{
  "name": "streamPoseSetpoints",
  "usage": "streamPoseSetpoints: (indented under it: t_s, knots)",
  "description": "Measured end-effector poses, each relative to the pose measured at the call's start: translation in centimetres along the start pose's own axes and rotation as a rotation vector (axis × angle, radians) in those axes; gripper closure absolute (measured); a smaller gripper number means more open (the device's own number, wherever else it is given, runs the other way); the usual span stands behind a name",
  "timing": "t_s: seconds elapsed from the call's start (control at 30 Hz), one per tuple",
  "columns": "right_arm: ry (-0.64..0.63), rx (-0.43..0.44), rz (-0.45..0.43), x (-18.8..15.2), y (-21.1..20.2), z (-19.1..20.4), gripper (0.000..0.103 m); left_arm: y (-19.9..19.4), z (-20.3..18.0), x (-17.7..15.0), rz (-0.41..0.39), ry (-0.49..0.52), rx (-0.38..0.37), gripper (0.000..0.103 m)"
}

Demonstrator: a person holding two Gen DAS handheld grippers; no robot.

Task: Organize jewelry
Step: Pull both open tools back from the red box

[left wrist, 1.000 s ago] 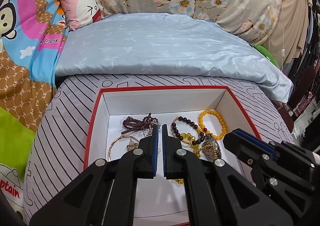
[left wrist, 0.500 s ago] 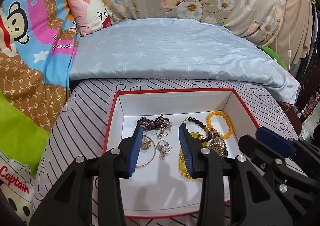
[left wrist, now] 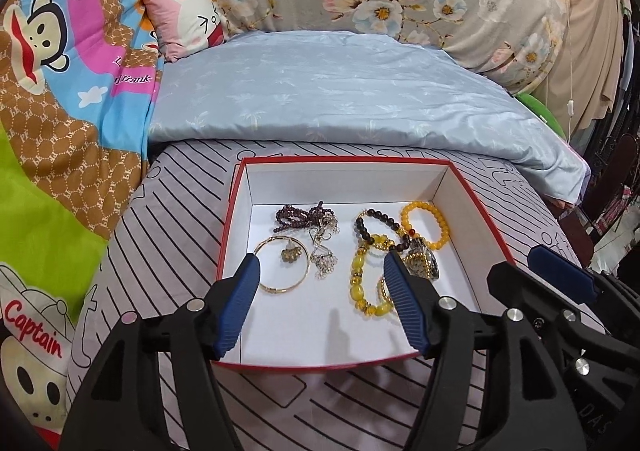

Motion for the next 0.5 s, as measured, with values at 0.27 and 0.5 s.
streamPoseSetpoints:
  t_s: [0.27,0.5]
  knots:
    - [0.009,-0.020,-0.006,-1.2,-1.3,0.4,0.048,-1.4,0.2,-1.3,0.007,-0.011,0.017,0.041]
    - [0.024,-0.042,-0.004,-2.3,-2.1,0.0,0.041,-2.2,0.2,-2.2,0.014,-0.001,0.041,0.040]
Point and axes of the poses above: each gripper's, at about its wrist camera, not at the fingertips, and y roughly the way its jaws point, z to its left, x to its top, the point moved 6 cm from there along y, roughly the way its jaws point, and after that the axes turned 2 degrees about -x, right-handed, at the moved point
